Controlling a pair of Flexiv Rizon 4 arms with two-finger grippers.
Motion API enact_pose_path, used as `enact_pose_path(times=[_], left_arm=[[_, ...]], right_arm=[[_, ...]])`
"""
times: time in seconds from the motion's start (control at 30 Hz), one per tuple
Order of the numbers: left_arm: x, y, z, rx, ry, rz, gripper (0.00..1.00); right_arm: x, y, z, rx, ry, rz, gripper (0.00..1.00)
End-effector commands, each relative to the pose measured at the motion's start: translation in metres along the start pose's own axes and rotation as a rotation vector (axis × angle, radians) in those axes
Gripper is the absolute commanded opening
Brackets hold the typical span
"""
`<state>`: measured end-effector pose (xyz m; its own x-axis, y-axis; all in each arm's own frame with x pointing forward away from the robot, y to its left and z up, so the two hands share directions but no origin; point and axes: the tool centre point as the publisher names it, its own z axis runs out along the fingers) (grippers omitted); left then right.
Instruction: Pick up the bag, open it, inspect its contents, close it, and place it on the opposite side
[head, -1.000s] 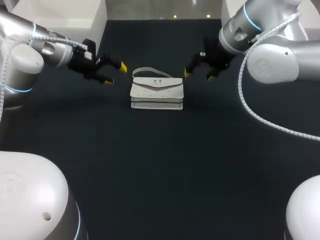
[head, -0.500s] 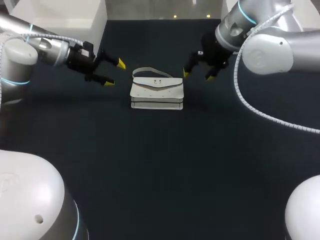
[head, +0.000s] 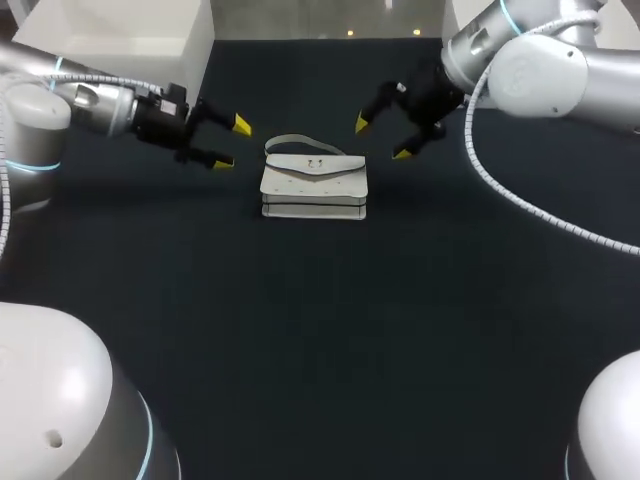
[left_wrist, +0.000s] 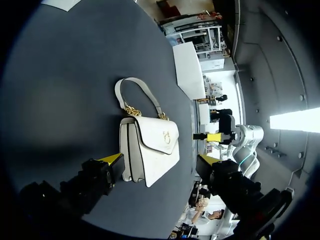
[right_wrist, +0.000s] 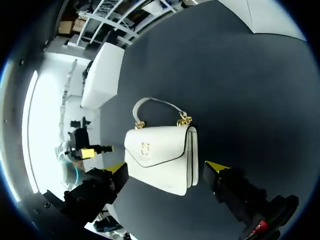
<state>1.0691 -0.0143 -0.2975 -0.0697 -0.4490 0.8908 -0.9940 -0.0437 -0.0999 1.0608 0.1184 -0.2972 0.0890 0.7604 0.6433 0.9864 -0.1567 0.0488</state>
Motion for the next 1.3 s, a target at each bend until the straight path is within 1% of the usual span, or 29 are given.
enact_pose_path(times=[0.03, 0.1, 0.27, 0.4, 0.53, 0.6, 0.67, 0.83, 1.0, 1.2, 1.3], left_arm=[[-0.005, -0.015, 0.009, -0.063, 0.046, -0.014, 1.00], [-0.002, -0.017, 0.012, -0.067, 0.050, -0.023, 1.00], [0.004, -0.015, 0.020, -0.106, 0.049, -0.012, 1.00], [-0.001, -0.020, 0.028, -0.120, 0.054, -0.033, 1.00], [-0.007, -0.023, 0.030, -0.121, 0.085, -0.090, 1.00], [-0.009, -0.025, 0.032, -0.131, 0.097, -0.131, 1.00], [-0.011, -0.024, 0.035, -0.145, 0.098, -0.161, 1.00], [-0.012, -0.021, 0.038, -0.149, 0.092, -0.195, 1.00], [-0.010, -0.012, 0.043, -0.175, 0.090, -0.198, 1.00], [-0.011, -0.007, 0.051, -0.193, 0.097, -0.132, 1.00], [-0.013, -0.008, 0.054, -0.196, 0.105, -0.126, 0.93]], right_arm=[[-0.010, 0.008, 0.006, 0.028, 0.060, 0.046, 1.00], [-0.013, 0.010, 0.011, 0.030, 0.080, 0.070, 1.00], [-0.021, 0.011, 0.025, 0.036, 0.090, 0.093, 1.00], [-0.022, 0.012, 0.030, 0.042, 0.136, 0.111, 1.00], [-0.022, 0.015, 0.033, 0.042, 0.166, 0.129, 1.00], [-0.022, 0.015, 0.036, 0.057, 0.191, 0.131, 1.00], [-0.022, 0.014, 0.038, 0.060, 0.194, 0.140, 1.00], [-0.023, 0.011, 0.041, 0.079, 0.221, 0.147, 1.00], [-0.021, 0.006, 0.045, 0.103, 0.238, 0.139, 1.00], [-0.020, 0.002, 0.055, 0.146, 0.275, 0.127, 0.91], [-0.020, 0.000, 0.059, 0.159, 0.281, 0.126, 0.82]])
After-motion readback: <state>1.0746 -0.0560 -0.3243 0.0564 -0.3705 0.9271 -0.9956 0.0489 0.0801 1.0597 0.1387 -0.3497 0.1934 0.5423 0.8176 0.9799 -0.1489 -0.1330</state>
